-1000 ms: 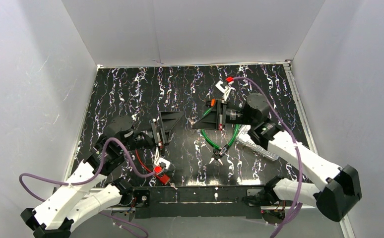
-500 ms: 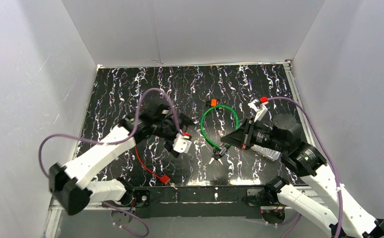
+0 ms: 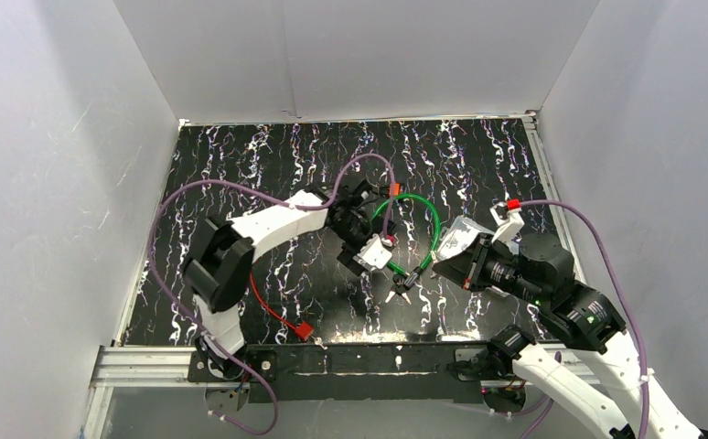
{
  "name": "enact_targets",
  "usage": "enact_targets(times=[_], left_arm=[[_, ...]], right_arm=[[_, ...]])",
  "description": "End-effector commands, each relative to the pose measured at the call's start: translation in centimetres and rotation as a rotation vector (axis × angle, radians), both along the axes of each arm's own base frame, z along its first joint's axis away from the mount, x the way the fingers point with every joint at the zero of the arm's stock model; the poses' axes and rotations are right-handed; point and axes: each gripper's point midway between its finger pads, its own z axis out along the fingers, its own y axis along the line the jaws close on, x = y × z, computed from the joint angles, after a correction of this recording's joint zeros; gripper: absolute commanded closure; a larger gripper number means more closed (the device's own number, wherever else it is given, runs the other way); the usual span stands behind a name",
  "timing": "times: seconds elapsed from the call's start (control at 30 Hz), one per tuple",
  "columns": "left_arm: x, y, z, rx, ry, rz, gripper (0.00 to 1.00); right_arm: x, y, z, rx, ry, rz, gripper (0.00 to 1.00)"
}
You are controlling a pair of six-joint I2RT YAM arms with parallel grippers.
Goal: Unlock with the key
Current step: Adjust the key.
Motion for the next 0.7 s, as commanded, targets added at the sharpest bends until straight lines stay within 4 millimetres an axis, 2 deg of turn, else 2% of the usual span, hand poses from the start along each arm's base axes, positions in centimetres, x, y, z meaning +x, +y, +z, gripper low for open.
enact_targets(times=[0.0,0.2,0.33,0.4,0.5,0.57,0.67], left_arm=[[0.4,-1.9,-1.1,-0.027,0.016,-0.056,0.13],[1.0,-2.5,-4.2,0.034,0.034,-0.086,0.18],[2.1,-3.5,-5.5,0.050,0.048,-0.047,0.23],[2.5,-3.8,-5.9,0.057,0.051,-0.034,0.31],[2.6,-3.6,-6.7,0.074,0.036,-0.063,0.55],[2.6,-3.4,-7.3,0.097,0.038,-0.067,0.65],[2.5,-3.4,-7.7,0.137,0.054,-0.046,0.73]], right_arm=[[0.7,-1.3,1.0,-0.001,-0.063,-0.073,0.99],[0.6,-2.3,1.4,-0.001,-0.080,-0.115,0.99],[0.4,-2.7,1.7,-0.005,-0.084,-0.122,0.99],[0.3,-3.0,1.8,-0.007,-0.084,-0.139,0.99],[0.1,-3.6,1.8,0.004,-0.080,-0.170,0.99],[-0.1,-4.0,2.0,0.018,-0.077,-0.188,0.99],[-0.3,-4.3,2.3,0.025,-0.080,-0.197,0.99]])
